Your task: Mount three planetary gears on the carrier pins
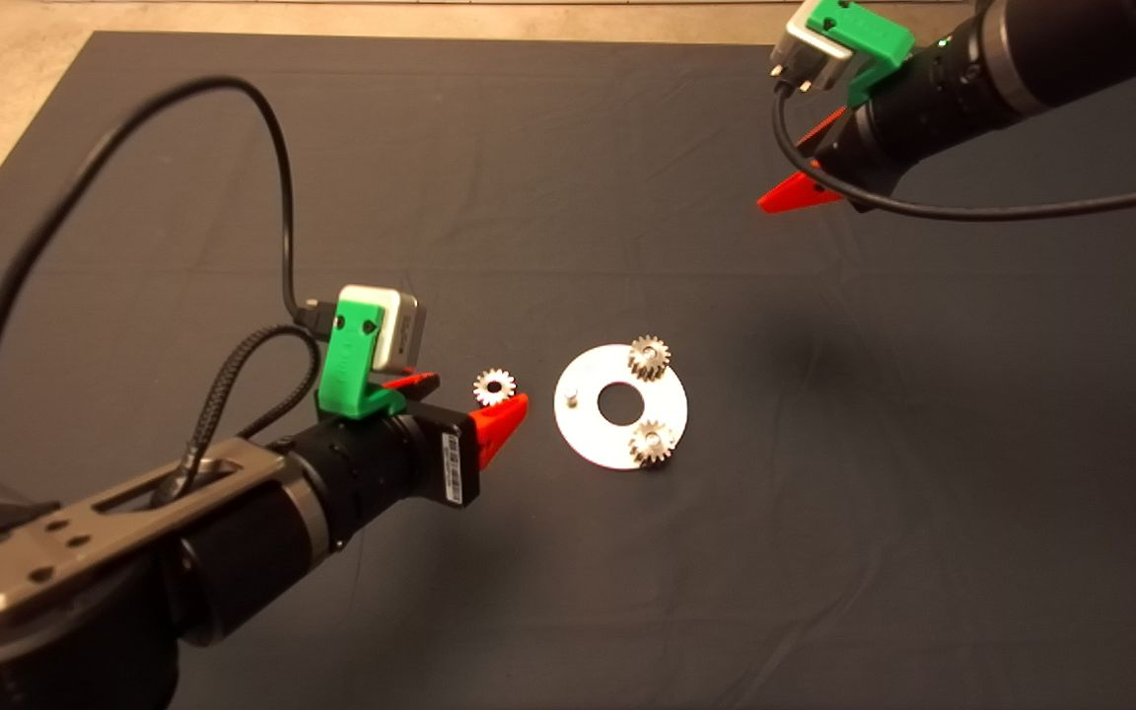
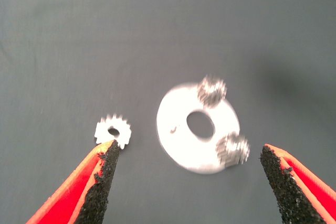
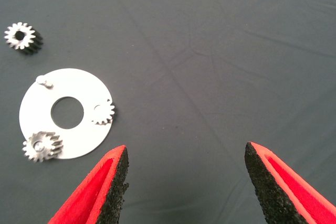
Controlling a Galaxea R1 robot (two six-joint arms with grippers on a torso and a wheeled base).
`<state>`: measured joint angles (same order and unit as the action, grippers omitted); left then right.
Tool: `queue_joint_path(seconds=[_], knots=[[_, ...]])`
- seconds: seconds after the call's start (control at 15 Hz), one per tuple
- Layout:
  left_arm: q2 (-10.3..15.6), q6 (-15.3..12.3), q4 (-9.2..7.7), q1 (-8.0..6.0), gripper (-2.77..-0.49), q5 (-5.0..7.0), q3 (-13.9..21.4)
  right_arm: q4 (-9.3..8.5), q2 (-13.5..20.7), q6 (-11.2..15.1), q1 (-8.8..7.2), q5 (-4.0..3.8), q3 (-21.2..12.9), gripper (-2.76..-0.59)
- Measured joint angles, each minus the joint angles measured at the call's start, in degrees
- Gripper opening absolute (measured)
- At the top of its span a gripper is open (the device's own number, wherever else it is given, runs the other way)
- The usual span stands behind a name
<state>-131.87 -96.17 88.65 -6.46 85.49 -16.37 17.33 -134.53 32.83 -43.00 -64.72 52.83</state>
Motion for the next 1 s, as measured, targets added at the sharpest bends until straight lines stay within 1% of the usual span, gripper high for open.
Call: queue_joint_path(seconds=[0.07,0.13,0.2,0.27,0.33,0.4,0.47,0.53,0.6,0.67,0.73,0.8,0.87,0.93,1.0], knots=[[0.0,0.0,2.69,1.74,-1.35,-0.02,0.0,-0.24,0.3,0.0,-0.19,0.02,-0.5,-1.73],[0.0,0.0,4.19,3.69,-1.35,-0.37,-0.2,-0.47,0.3,0.0,-0.06,-0.11,-0.6,-1.73],[0.0,0.1,4.54,4.86,-1.35,-1.52,-1.0,-0.47,0.2,0.0,0.0,-0.14,-0.6,-1.73],[0.1,0.1,4.65,5.01,-1.35,-3.45,-2.4,-0.47,0.2,0.0,-0.15,-0.19,-0.6,-1.73],[0.3,0.1,5.08,5.01,-1.35,-5.93,-3.8,-0.5,0.1,0.0,-0.37,-0.14,-0.7,-1.73],[0.4,0.1,5.15,5.08,-1.35,-8.2,-5.3,-0.5,0.1,0.0,-0.47,-0.09,-0.7,-1.73],[0.4,0.6,5.57,5.55,-1.35,-9.7,-7.0,-0.5,0.1,0.0,-0.5,-0.25,-0.6,-1.73],[0.5,0.8,5.67,6.35,-1.35,-10.41,-8.7,-0.5,0.1,0.0,-0.5,-0.31,-0.7,-1.73],[0.7,1.1,5.67,7.15,-1.35,-11.95,-9.9,-0.5,0.1,0.0,-0.48,-0.44,-0.6,-1.73],[0.7,1.5,5.67,7.77,-1.35,-14.14,-11.1,-0.5,0.1,0.0,-0.5,-0.42,-0.6,-1.73],[0.8,2.3,5.64,8.03,-1.35,-16.06,-12.3,-0.5,0.1,-0.1,-0.5,-0.41,-0.5,-1.73],[0.8,3.8,5.62,8.06,-1.35,-16.93,-13.1,-0.5,0.1,-0.2,-0.5,-0.31,-0.5,-1.73],[0.7,5.7,5.5,8.06,-1.35,-17.36,-13.5,-0.5,0.1,-0.2,-0.5,-0.27,-0.2,-1.73],[0.8,7.5,5.0,8.14,-1.35,-17.55,-13.7,-0.5,0.1,-0.2,-0.5,-0.31,0.2,-1.73],[0.6,9.4,3.44,8.19,-1.35,-17.75,-14.2,-0.5,0.0,-0.2,-0.5,-0.27,0.7,-1.73]])
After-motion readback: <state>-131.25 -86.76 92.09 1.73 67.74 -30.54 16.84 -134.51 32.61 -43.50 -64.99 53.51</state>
